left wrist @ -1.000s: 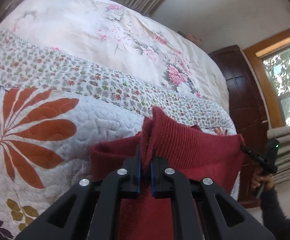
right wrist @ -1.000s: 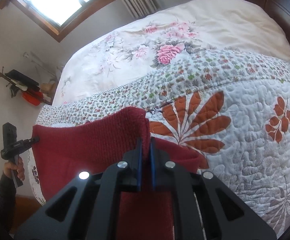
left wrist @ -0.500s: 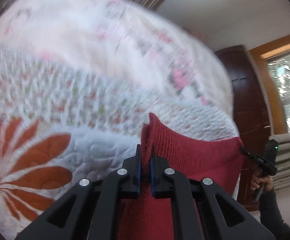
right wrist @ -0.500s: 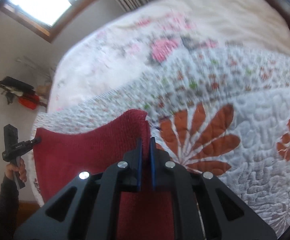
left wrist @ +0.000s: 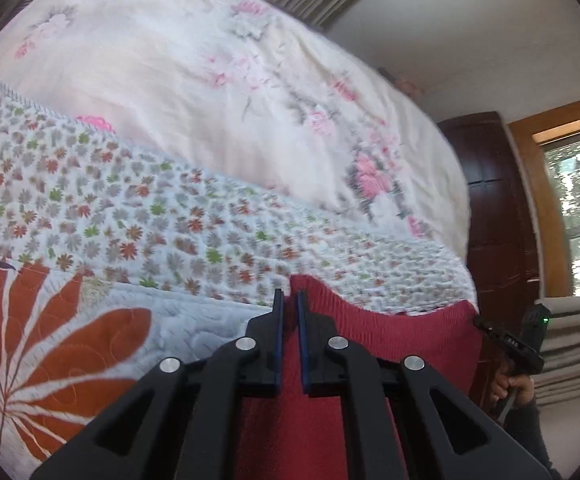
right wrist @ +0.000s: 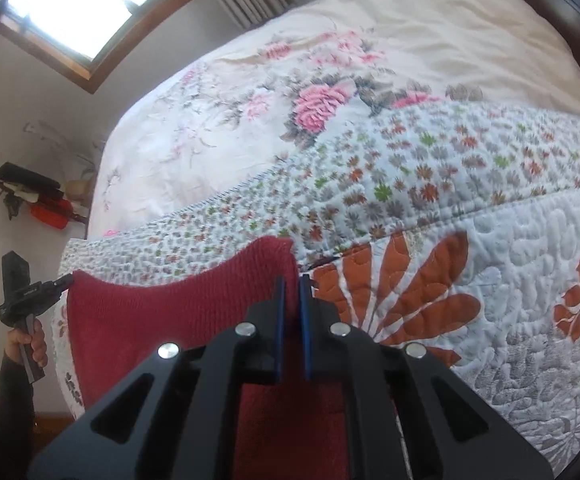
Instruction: Fold small clothes
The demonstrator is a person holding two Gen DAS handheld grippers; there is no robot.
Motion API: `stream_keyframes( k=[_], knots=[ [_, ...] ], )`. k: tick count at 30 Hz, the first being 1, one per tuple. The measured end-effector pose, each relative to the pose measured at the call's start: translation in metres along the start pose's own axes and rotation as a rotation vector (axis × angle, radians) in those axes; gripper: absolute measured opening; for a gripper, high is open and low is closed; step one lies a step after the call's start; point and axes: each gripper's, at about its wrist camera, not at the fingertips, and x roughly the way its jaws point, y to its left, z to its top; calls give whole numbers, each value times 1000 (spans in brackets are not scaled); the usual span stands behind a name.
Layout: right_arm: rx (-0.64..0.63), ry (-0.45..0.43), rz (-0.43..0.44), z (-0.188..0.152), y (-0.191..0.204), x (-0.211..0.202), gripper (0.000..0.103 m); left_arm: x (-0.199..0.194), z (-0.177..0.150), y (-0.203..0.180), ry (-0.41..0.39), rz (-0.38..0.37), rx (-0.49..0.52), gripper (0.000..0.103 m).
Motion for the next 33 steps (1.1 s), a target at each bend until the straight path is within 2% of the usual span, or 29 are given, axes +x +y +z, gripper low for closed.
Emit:
stream_keyframes(
  k=[3, 5, 6, 7, 9, 10, 12, 15, 17, 19, 20, 21, 23, 24, 29, 31, 33],
  knots=[
    [37, 67, 38, -4, -9, 17, 7, 9, -5, 8, 19, -1, -16, 6],
    [59, 100, 66, -8, -14, 20, 15, 2, -10, 10, 11, -15, -8, 13],
    [70, 102, 90, -8, -17, 16, 27, -2, -11, 11, 9, -19, -3, 29],
    [83, 100, 113, -8, -20, 13, 43, -8, -11, 12, 7, -32, -2, 52],
    [116, 99, 146, -5, -29, 11, 55, -12, -10, 15, 10, -56, -7, 69],
    [137, 115, 164, -3, -33, 13, 58, -10, -9, 16, 30, -66, -11, 71],
    [180, 161, 196, 2, -41, 21, 64, 1, -7, 19, 86, -66, -26, 71],
    [193, 214, 229, 10, -44, 36, 65, 24, -9, 14, 176, -56, -2, 70],
    [175, 239, 242, 14, -39, 44, 65, 34, -11, 6, 220, -65, 33, 54],
    [140, 254, 243, 15, -32, 47, 61, 39, -12, 4, 238, -52, 49, 23],
    [125, 259, 237, 15, -29, 48, 57, 40, -14, 3, 245, -48, 53, 15],
    [102, 269, 226, 14, -25, 50, 49, 42, -15, 2, 250, -39, 59, 14],
    [59, 272, 181, 12, -20, 51, 23, 41, -16, 1, 235, -18, 69, 11],
    [32, 258, 148, 11, -18, 49, 8, 36, -15, 0, 200, -7, 66, 10],
    [7, 145, 159, 11, -11, 22, 6, 9, -11, -19, 78, -17, 113, 9],
    [14, 109, 158, 13, -11, 14, 6, 8, -7, -24, 72, -18, 123, 9],
    [26, 116, 141, 12, -15, 18, 6, 14, -3, -21, 76, 4, 119, 9]
  ],
)
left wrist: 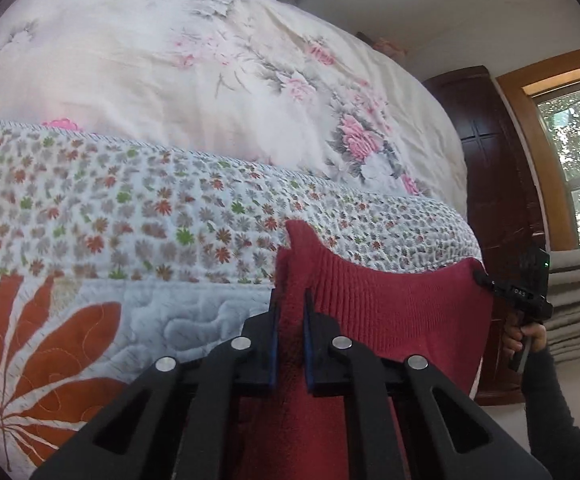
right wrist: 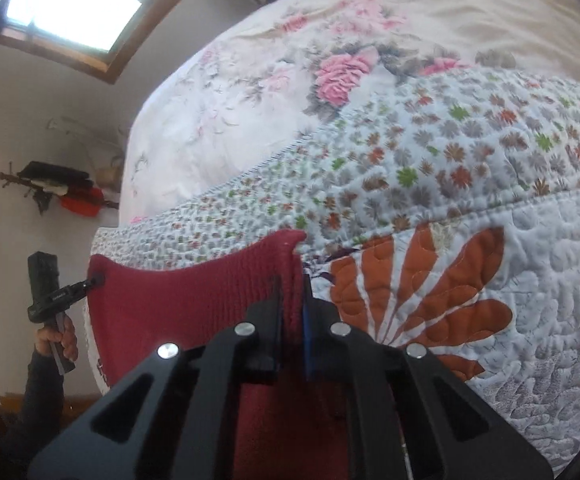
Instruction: Fold small clothes
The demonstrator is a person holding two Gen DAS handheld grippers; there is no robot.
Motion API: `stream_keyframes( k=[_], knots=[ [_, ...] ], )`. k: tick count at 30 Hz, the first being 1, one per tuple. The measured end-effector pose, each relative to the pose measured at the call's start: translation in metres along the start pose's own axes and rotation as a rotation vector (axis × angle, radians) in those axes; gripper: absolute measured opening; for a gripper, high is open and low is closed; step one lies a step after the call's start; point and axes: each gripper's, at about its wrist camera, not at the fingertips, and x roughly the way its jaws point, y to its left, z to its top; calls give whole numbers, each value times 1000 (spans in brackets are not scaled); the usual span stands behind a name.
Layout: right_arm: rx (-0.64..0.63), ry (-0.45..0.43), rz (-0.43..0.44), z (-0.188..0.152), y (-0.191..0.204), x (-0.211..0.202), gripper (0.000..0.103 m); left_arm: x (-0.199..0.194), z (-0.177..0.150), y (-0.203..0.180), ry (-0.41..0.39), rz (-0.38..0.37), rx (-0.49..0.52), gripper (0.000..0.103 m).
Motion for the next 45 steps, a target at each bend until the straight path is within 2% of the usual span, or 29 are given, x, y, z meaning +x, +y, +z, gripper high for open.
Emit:
stream_keyframes(
  k=[4, 6, 7, 8, 10, 11, 12, 13, 15, 18, 21, 23, 24, 25, 28, 30, 33, 36, 38, 39, 40, 42, 44, 45],
  knots=[
    [29, 34, -90, -7, -14, 24, 7, 28, -3, 22, 31, 58, -47, 9],
    [69, 46, -86, -14, -24, 31, 12, 38, -10, 29, 40, 75, -70, 9],
    [82, 39, -76, -17, -26, 30, 16, 37, -14, 29, 28, 80, -73, 10],
    [95, 27, -55, -21, -27, 24, 26, 34, -16, 28, 18, 79, -77, 11],
    [99, -10, -3, -33, -26, 1, 42, 9, -24, 21, -43, 106, -57, 25],
    [90, -47, 13, -44, -26, -20, 43, -3, -30, 18, -77, 117, -38, 31],
    [89, -59, 22, -51, -27, -30, 43, -19, -35, 14, -117, 126, -19, 48],
    [93, -66, 45, -67, -32, -46, 43, -42, -47, 8, -172, 134, 0, 60],
    [84, -60, 41, -102, -40, -65, 43, -72, -67, -3, -231, 134, 36, 62],
    [71, -24, 36, -157, -49, -77, 43, -106, -125, -32, -277, 43, 102, 68],
    [83, 13, 40, -202, -53, -72, 51, -92, -172, -61, -239, 7, 181, 69],
    [81, 36, 58, -216, -52, -62, 47, -74, -186, -68, -207, 10, 197, 70],
    [71, 42, 60, -219, -50, -58, 36, -58, -193, -68, -176, 13, 182, 70],
    [51, 43, 39, -222, -48, -57, 5, -47, -197, -67, -162, 21, 176, 70],
    [46, 13, 29, -231, -46, -65, 5, -18, -202, -60, -127, 106, 158, 70],
    [49, 9, -13, -240, -54, -70, 5, -11, -204, -54, -118, 127, 150, 71],
    [79, 43, -23, -253, -70, -60, 6, -6, -204, -47, -108, 146, 135, 74],
    [27, 5, 10, -252, -53, -69, 17, -16, -208, -50, -121, 167, 127, 74],
    [13, -51, -18, -242, -46, -87, 26, -37, -212, -58, -181, 144, 118, 74],
    [5, -88, -39, -237, -43, -96, 27, -46, -216, -63, -211, 116, 117, 74],
    [-11, -134, -37, -232, -37, -108, 27, -55, -220, -68, -244, 75, 118, 75],
    [-50, -163, 16, -225, -19, -114, 29, -64, -228, -74, -292, 36, 109, 77],
    [-107, -150, 62, -224, 3, -104, 42, -57, -237, -68, -288, 23, 69, 78],
    [-129, -140, 76, -223, 14, -93, 43, -47, -240, -57, -265, 37, 19, 78]
  ],
)
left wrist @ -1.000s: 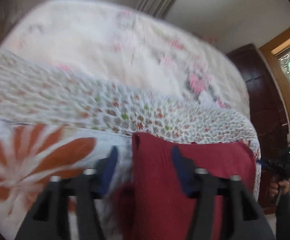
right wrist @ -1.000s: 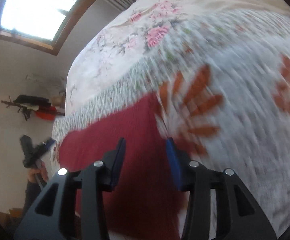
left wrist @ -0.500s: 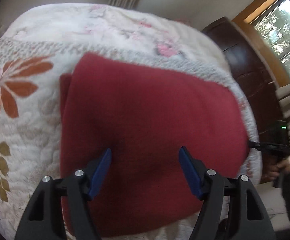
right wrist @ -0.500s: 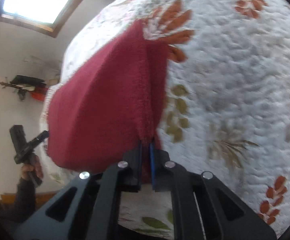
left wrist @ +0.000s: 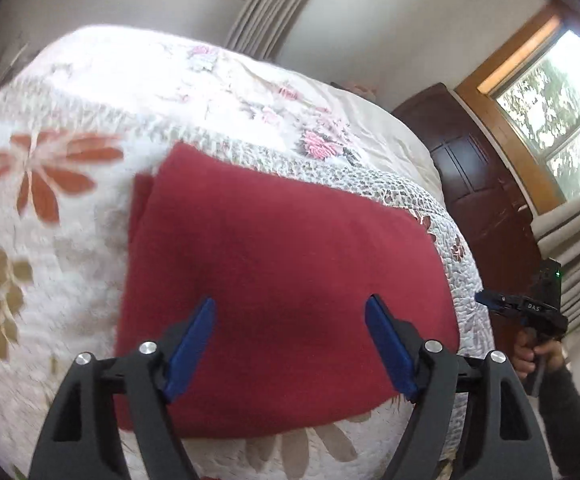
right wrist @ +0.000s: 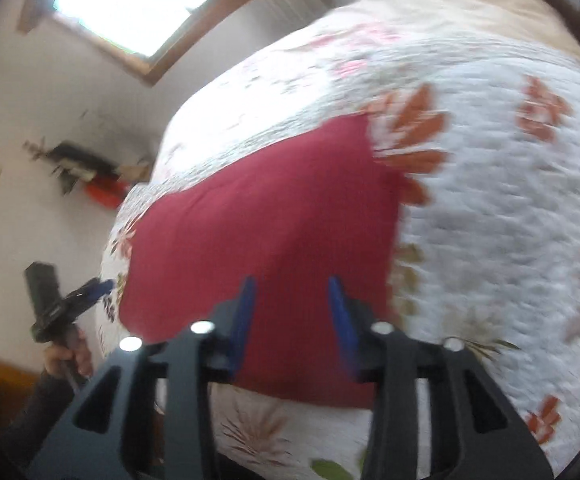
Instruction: Fold small clothes
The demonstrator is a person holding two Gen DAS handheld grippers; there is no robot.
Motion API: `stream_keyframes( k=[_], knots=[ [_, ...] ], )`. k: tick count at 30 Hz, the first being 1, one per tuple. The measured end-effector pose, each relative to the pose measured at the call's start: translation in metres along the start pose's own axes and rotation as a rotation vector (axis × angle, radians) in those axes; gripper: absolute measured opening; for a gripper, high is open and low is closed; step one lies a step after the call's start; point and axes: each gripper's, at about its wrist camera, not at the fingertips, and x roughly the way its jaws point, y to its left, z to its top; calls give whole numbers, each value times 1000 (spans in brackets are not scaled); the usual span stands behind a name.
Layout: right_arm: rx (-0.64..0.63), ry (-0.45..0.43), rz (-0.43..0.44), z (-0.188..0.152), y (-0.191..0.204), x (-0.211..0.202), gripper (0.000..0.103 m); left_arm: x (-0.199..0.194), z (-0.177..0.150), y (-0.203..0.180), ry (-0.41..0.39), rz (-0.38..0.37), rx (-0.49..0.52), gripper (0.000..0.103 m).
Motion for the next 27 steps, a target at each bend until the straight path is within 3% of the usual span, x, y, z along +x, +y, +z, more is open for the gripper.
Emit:
stream_keyframes(
  k=[3, 6, 9, 11, 12, 15, 18, 20, 23, 27],
  knots=[
    [-81, 50, 19, -11, 22, 41, 44, 16, -12, 24, 41, 52, -88, 77],
    [-101, 111, -34, -24, 16, 75, 42, 18, -20, 35, 32, 53, -122, 77],
    [-101, 89, -10, -24, 20, 64, 44, 0, -16, 40, 7, 27, -191, 79],
    [-78, 34, 22, -20, 21, 48, 44, -18, -13, 43, -32, 1, -214, 88],
    [-77, -10, -1, -19, 22, 35, 45, -27, -12, 45, -41, -5, -211, 92],
    [-74, -48, -42, -26, 23, 24, 46, -29, -12, 55, -1, -3, -192, 95],
    [-113, -35, -70, -43, 43, 39, 46, -18, -15, 67, 71, 42, -163, 95],
    [-152, -18, -95, -57, 63, 54, 51, -19, -16, 76, 89, 13, -165, 95],
    [-207, 62, -266, -73, 81, 83, 58, -16, -11, 103, 158, -11, -195, 95],
    [-174, 25, -372, -77, 106, 74, 58, -23, 6, 135, 215, -218, -292, 96]
  ],
)
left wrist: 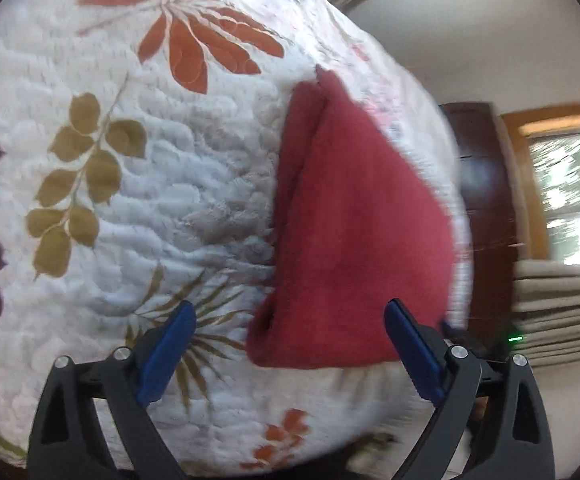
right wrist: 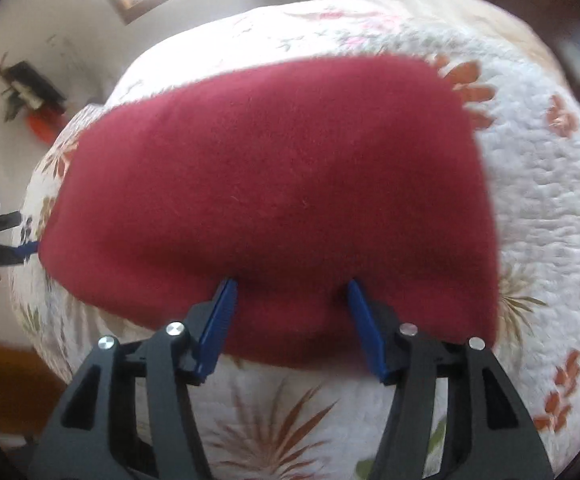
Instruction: Fold small clothes
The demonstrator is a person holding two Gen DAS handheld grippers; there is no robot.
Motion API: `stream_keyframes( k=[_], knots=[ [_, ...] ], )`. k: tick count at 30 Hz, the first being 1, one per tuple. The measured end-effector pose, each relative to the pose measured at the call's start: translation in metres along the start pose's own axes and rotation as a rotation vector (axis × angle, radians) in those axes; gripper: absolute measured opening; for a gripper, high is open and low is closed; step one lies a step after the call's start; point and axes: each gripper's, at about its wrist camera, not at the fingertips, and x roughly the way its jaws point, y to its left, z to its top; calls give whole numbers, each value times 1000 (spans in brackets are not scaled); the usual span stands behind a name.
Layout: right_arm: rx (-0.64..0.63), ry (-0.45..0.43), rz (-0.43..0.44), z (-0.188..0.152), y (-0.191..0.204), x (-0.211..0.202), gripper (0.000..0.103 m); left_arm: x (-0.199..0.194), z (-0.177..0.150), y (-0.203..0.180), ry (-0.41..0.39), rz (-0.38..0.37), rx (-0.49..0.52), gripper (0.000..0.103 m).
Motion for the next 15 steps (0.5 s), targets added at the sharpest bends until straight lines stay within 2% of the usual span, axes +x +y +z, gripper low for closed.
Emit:
stream_keyframes(
  k=[3, 5, 6, 7, 10, 12, 15],
  knots=[
    [-207, -132, -125, -3, 67, -48, 61, -4, 32, 7, 34, -106, -21, 99],
    [-309, -162, -148, -13, 109, -59, 68, 7, 50, 9, 85, -144, -41, 99],
    [-358, -165, -151, -18, 130, -62, 68, 14, 59, 8, 108, -150, -48, 99],
    [-444, -162, -165, -29, 165, -59, 68, 20, 68, 6, 129, -140, -49, 99],
    [-642, -187, -249, -53, 223, -45, 70, 39, 92, -7, 185, -168, -16, 99],
    [-731, -197, -291, -64, 250, -32, 70, 52, 101, -7, 219, -179, -33, 99],
    [-863, -238, -361, -82, 287, -14, 78, 71, 109, -3, 253, -185, -60, 99]
  ],
)
